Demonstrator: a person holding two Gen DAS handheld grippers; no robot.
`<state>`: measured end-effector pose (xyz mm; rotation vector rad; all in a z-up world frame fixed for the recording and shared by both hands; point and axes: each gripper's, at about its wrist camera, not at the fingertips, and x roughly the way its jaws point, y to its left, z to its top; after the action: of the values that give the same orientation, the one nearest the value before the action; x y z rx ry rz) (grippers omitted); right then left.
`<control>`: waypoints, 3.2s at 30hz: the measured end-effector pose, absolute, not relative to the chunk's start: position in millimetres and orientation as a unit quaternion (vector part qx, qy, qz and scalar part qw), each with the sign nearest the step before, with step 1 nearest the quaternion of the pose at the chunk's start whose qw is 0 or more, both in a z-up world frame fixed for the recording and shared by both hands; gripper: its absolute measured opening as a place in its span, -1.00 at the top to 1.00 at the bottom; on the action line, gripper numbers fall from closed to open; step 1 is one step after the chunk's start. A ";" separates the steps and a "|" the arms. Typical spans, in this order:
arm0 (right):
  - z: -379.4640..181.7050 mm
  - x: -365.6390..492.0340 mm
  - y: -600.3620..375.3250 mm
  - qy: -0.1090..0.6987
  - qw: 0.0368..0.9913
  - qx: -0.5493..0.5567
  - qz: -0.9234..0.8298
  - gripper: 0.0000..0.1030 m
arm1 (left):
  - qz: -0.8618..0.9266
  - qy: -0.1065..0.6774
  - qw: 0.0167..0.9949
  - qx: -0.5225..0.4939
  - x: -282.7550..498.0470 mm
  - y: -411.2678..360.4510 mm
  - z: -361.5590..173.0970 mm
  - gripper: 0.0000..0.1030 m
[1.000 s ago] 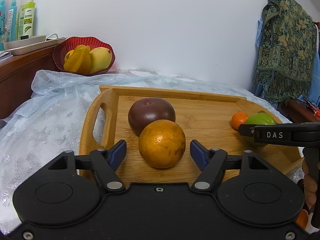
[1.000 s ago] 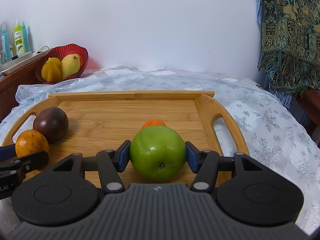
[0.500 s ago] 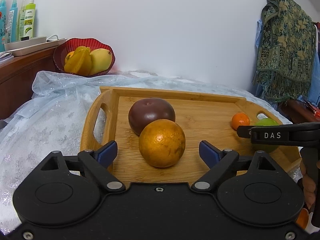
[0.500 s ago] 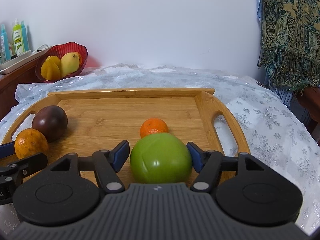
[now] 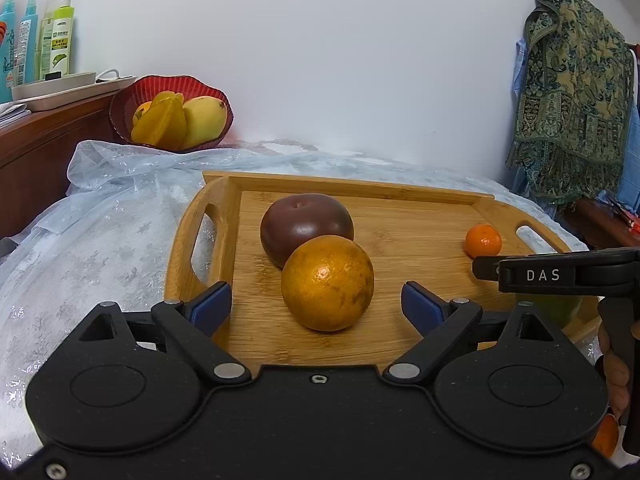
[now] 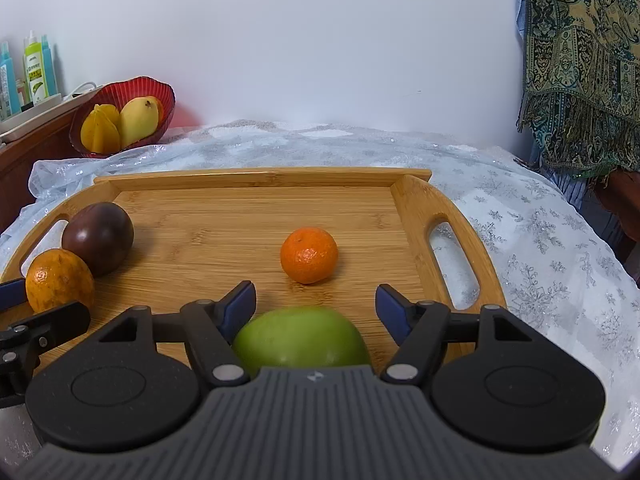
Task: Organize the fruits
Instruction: 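Lower the green apple onto the tray and open the right tool, then move both open tools back to the loose fruits beside the tray, then grasp a red date with the left tool while the right tool grasps a mandarin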
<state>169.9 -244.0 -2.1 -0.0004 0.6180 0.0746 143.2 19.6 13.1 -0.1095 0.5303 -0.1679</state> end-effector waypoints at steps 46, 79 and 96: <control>-0.1 36.7 -246.1 0.177 0.984 0.007 0.015 -0.75 | -0.123 0.201 0.972 0.001 15.9 6.1 15.3 -0.91; -29.3 -34.6 -231.4 0.193 0.980 -0.024 0.032 -0.33 | -0.148 0.237 0.960 -0.012 -19.0 -5.7 -7.7 0.00; -37.9 -26.3 -236.7 0.220 0.975 0.001 0.019 -0.30 | -0.161 0.254 0.954 0.001 -20.5 -16.5 -14.4 0.44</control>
<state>-26.3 -236.7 -37.9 0.0015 0.4444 0.0380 -20.4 -16.5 -14.4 0.0024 0.5161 -0.3273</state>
